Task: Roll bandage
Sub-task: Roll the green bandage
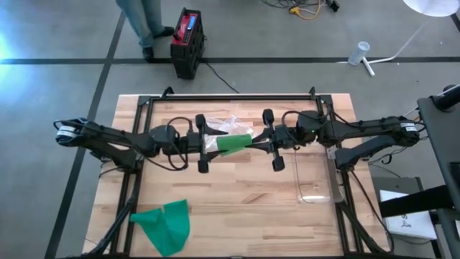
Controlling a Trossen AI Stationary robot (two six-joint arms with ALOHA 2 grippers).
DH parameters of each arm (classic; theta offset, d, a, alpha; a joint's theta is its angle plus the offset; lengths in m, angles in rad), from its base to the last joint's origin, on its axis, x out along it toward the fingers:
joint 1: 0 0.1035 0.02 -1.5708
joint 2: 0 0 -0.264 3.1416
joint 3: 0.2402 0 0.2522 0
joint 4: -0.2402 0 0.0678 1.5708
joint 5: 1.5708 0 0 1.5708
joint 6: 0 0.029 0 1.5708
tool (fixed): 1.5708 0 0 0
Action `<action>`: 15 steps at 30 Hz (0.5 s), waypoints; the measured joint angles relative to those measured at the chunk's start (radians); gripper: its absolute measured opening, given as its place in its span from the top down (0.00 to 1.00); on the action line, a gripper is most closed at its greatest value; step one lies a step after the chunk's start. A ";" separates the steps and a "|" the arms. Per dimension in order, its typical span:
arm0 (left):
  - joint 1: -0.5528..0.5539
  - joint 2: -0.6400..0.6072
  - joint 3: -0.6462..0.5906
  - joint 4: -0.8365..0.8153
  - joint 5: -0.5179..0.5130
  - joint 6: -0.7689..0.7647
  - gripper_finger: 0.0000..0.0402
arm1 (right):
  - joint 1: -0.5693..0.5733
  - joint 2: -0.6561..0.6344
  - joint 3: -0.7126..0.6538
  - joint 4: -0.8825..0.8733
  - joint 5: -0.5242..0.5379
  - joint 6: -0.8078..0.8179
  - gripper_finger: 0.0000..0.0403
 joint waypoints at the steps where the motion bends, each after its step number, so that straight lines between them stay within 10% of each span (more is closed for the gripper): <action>1: 0.000 0.008 0.012 0.002 -0.002 0.004 0.40 | 0.000 0.000 0.000 -0.002 0.000 0.002 0.99; 6: 0.001 0.040 0.051 -0.029 0.003 0.008 0.55 | 0.000 0.000 0.000 -0.009 -0.002 0.004 0.99; 11: 0.000 0.035 0.054 -0.025 0.002 -0.001 0.92 | 0.000 0.000 0.000 -0.018 -0.019 0.018 0.99; 15: 0.001 0.016 0.042 -0.022 -0.005 -0.010 0.96 | 0.001 0.000 0.000 0.007 -0.063 0.036 0.99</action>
